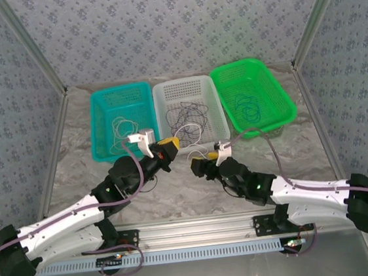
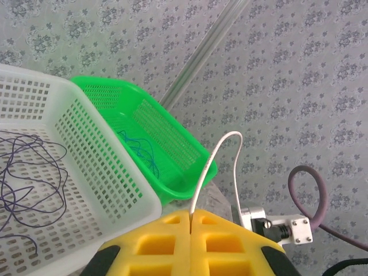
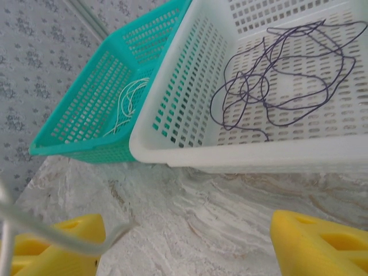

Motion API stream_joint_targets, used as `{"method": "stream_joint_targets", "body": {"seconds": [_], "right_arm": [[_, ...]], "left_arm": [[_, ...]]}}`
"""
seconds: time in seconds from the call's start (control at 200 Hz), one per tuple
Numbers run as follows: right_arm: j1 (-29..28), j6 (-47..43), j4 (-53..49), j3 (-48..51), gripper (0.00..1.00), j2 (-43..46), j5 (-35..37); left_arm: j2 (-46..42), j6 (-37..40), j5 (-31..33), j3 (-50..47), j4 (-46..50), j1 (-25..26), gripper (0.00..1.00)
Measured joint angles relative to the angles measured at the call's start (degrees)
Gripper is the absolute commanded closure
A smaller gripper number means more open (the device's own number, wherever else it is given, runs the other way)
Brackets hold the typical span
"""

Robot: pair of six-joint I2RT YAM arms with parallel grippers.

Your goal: Untangle the cables

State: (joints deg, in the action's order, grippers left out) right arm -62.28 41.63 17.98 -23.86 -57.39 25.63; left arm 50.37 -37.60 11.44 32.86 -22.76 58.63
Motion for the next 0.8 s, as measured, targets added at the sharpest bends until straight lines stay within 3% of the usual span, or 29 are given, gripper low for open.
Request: {"method": "stream_joint_targets", "body": {"seconds": [0.29,0.525,0.72,0.799], "right_arm": [[2.3,-0.1,0.1,-1.7,0.24,-0.9,0.2],[2.8,-0.7,-3.3,-7.7,0.45,-8.5,-1.0],[2.0,-1.0,-9.2,-11.1,0.48,-14.1,-2.5],[0.8,-0.8,-11.5,-11.0,0.6,-15.1,-2.7]], "left_arm": [[0.8,-1.8,-1.1,0.0,-3.3,0.0,1.0],[0.8,-2.7,-1.8,-0.5,-6.5,0.0,1.0],[-2.8,-1.4,-1.4,-0.5,-5.8,0.0,1.0],[-5.2,0.1,-0.7,-0.5,-4.4,0.0,1.0]]}}
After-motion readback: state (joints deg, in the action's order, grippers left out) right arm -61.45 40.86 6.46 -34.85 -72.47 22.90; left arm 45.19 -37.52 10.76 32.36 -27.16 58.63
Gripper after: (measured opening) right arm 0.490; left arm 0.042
